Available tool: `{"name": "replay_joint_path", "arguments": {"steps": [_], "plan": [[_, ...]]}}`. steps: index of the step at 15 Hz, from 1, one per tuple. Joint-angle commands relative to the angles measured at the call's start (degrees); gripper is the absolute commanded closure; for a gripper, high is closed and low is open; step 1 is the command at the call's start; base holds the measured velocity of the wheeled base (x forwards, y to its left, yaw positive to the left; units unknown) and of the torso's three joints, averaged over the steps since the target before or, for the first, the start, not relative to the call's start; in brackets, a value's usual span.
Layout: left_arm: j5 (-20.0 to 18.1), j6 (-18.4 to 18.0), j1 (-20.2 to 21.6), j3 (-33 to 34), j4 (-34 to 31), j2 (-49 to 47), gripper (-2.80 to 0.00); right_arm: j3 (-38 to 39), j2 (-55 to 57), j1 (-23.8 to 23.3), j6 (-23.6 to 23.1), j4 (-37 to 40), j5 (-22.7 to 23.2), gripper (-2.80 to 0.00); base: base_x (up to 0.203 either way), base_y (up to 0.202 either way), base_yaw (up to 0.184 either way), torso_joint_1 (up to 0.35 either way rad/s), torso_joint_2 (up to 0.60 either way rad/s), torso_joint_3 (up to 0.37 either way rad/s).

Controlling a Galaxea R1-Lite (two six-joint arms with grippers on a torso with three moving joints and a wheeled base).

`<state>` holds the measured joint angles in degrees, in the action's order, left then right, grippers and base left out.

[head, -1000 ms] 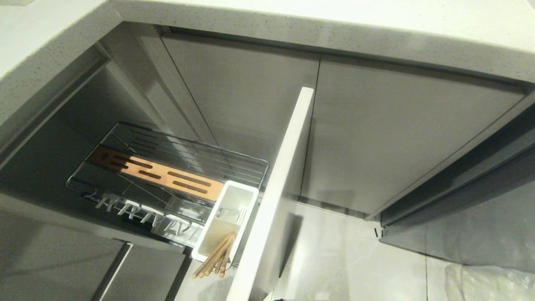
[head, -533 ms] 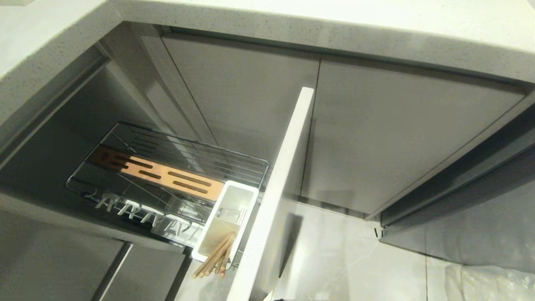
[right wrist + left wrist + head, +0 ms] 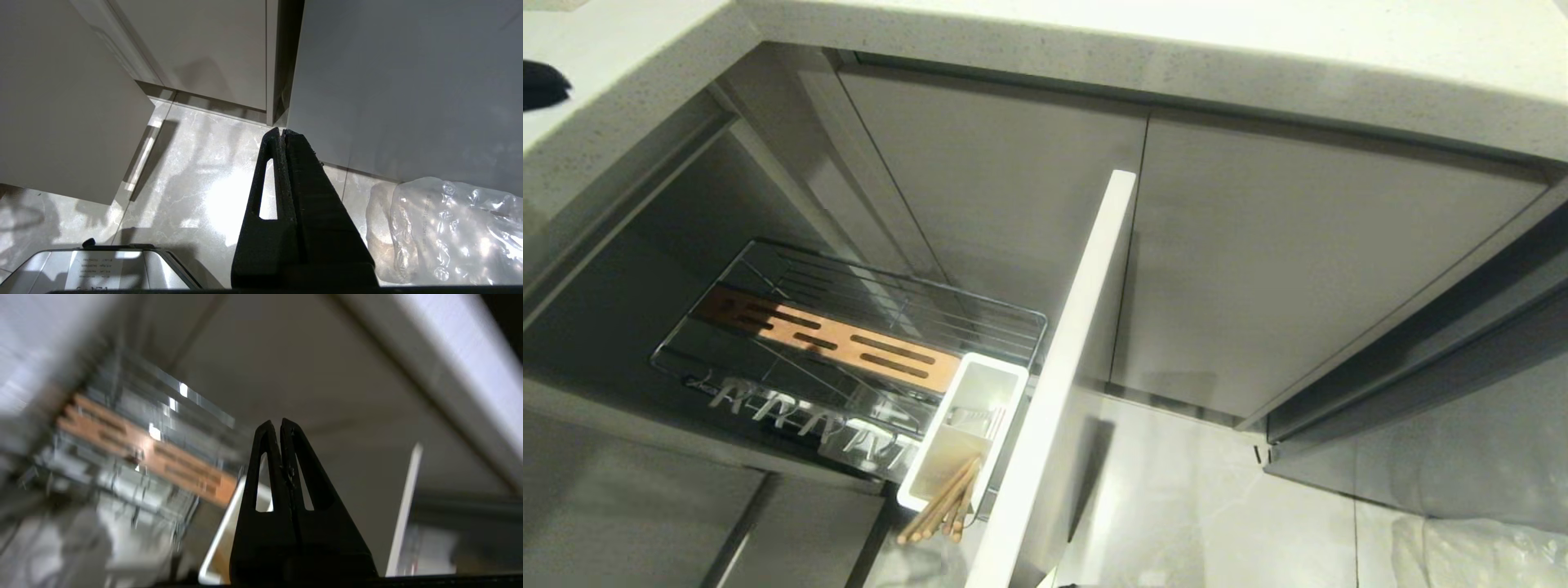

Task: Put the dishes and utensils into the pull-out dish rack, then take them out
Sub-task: Take the chopsticks out of the cupboard

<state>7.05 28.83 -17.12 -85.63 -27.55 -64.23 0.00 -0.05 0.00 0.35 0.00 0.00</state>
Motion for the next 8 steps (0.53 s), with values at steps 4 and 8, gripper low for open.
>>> {"name": "replay_joint_path", "arguments": {"steps": [4, 8], "plan": [[-0.2, -2.1, -8.8, 1.0, -12.8, -6.1, 0.0, 0.0, 0.0, 0.0, 0.0, 0.0, 0.0, 0.0, 0.0, 0.0, 0.0, 0.0, 0.0, 0.0], [-0.8, -1.8, -13.2, 1.1, -20.1, -10.2, 0.0, 0.0, 0.0, 0.0, 0.0, 0.0, 0.0, 0.0, 0.0, 0.0, 0.0, 0.0, 0.0, 0.0]]}}
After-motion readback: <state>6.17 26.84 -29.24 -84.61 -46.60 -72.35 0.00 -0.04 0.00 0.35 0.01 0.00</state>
